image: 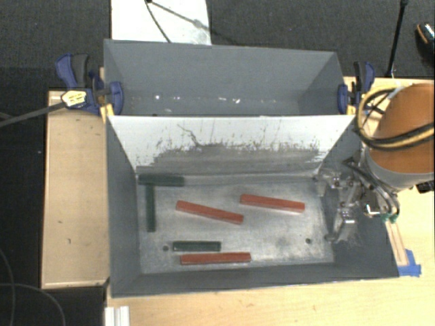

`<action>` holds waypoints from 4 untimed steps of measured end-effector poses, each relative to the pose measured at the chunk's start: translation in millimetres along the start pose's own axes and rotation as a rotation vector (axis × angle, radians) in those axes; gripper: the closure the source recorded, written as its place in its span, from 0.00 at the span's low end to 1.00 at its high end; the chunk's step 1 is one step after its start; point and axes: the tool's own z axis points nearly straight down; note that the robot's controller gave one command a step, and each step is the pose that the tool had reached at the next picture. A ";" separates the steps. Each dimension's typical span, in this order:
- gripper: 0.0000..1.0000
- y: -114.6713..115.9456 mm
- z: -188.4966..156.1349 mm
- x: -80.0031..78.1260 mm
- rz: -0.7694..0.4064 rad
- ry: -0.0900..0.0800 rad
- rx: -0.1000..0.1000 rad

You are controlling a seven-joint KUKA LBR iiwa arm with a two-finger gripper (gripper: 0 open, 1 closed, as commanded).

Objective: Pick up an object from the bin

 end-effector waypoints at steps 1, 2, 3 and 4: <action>0.00 49.5 134.2 -72.7 -0.173 -0.006 -0.001; 0.00 65.3 99.3 -72.7 -0.048 -0.013 0.000; 0.00 71.5 76.4 -92.7 0.054 -0.013 0.000; 0.00 63.5 132.9 -91.6 0.140 -0.003 0.000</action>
Offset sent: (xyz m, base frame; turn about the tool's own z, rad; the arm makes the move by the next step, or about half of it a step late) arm 0.0719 0.0473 -0.1312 -0.1758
